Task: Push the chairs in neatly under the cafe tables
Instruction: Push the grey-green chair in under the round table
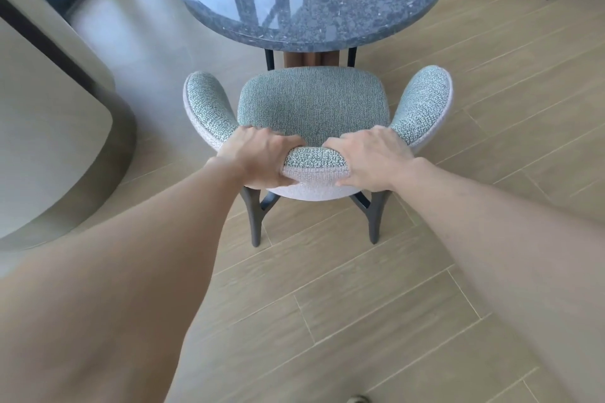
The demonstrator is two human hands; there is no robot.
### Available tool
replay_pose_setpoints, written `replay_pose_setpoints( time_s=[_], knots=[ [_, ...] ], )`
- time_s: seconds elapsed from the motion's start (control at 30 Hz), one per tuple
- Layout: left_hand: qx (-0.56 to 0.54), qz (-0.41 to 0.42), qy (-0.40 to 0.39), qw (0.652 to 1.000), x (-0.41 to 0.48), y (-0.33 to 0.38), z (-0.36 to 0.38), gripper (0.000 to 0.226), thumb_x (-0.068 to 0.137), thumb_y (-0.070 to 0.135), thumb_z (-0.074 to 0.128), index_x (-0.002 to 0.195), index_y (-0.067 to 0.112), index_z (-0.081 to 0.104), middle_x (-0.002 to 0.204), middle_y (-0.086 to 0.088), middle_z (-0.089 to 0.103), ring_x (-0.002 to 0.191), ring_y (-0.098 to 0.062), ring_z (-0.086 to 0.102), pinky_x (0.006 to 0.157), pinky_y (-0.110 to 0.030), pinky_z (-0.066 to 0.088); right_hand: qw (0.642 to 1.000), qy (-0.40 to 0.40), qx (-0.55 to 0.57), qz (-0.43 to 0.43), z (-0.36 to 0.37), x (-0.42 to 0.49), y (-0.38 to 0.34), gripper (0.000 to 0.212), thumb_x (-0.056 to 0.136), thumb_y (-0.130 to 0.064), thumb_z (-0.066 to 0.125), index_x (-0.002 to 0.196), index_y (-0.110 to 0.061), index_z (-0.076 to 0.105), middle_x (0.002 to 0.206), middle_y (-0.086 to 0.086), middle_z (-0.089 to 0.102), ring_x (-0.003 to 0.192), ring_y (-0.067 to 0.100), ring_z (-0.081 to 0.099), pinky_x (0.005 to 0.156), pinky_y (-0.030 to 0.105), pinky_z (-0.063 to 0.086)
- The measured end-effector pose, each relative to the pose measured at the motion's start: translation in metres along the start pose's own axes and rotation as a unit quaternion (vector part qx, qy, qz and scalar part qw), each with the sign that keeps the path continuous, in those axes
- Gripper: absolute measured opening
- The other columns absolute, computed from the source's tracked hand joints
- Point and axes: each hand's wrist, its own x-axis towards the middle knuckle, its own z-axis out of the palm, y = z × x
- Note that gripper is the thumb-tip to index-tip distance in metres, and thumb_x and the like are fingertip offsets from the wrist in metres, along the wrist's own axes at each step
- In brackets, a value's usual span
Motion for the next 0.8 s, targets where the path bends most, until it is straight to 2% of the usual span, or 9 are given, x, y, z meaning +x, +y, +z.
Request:
replay_pose_setpoints(
  time_s=[0.1,0.23,0.4,0.5,0.57,0.67,0.8],
  knots=[
    [-0.003,-0.002,0.002,1.0,0.0,0.001,0.001,0.066,0.085,0.07,0.07,0.143,0.045,0.051,0.105,0.01,0.077,0.093,-0.023,0.074,0.091,-0.042,0.058,1.0,0.009,-0.007,0.002,0.002,0.0,-0.001,0.072,0.085,-0.065,0.076,0.144,-0.034,0.048,0.113,-0.006,0.072,0.099,0.025,0.071,0.097,0.044,0.052],
    [-0.007,0.004,-0.004,1.0,0.0,-0.001,0.001,0.066,0.087,0.07,0.07,0.144,0.046,0.048,0.11,0.009,0.076,0.097,-0.023,0.074,0.095,-0.043,0.057,1.0,-0.012,-0.011,0.007,-0.002,0.001,-0.002,0.073,0.086,-0.064,0.074,0.144,-0.027,0.049,0.12,-0.002,0.072,0.106,0.026,0.071,0.102,0.046,0.052],
    [-0.01,0.014,-0.001,1.0,0.003,-0.003,0.005,0.062,0.089,0.069,0.069,0.141,0.041,0.052,0.096,0.008,0.074,0.086,-0.022,0.072,0.084,-0.039,0.058,0.999,-0.032,-0.018,0.019,-0.005,0.002,-0.004,0.064,0.088,-0.063,0.072,0.135,-0.024,0.053,0.114,0.0,0.072,0.104,0.028,0.071,0.1,0.046,0.051],
    [-0.019,0.019,0.001,1.0,0.004,-0.005,0.007,0.055,0.088,0.068,0.071,0.131,0.037,0.056,0.089,0.007,0.071,0.079,-0.022,0.068,0.073,-0.034,0.048,0.999,-0.037,-0.017,0.023,-0.008,0.002,-0.009,0.062,0.088,-0.06,0.074,0.134,-0.025,0.052,0.11,-0.001,0.071,0.102,0.028,0.071,0.095,0.045,0.051],
    [-0.019,0.023,0.004,1.0,0.005,-0.005,0.007,0.053,0.088,0.067,0.073,0.126,0.034,0.057,0.087,0.008,0.067,0.079,-0.022,0.066,0.073,-0.035,0.045,0.998,-0.043,-0.023,0.032,-0.01,0.001,-0.013,0.063,0.088,-0.057,0.076,0.137,-0.026,0.05,0.11,0.0,0.07,0.102,0.028,0.071,0.094,0.044,0.051],
    [-0.034,0.023,-0.003,0.999,0.0,-0.007,0.008,0.051,0.087,0.065,0.075,0.123,0.031,0.059,0.088,0.007,0.063,0.084,-0.025,0.068,0.077,-0.037,0.048,0.997,-0.06,-0.016,0.051,-0.015,0.0,-0.026,0.068,0.089,-0.055,0.076,0.143,-0.025,0.047,0.115,0.001,0.07,0.107,0.028,0.07,0.099,0.044,0.049],
    [-0.006,0.028,-0.006,1.0,-0.03,-0.042,0.012,0.049,0.085,0.065,0.073,0.119,0.033,0.059,0.089,0.008,0.063,0.08,-0.025,0.062,0.072,-0.035,0.042,0.997,-0.061,0.012,0.045,-0.021,0.008,-0.073,0.058,0.091,-0.052,0.071,0.139,-0.024,0.053,0.114,0.001,0.071,0.108,0.029,0.07,0.095,0.043,0.051]
  ],
)
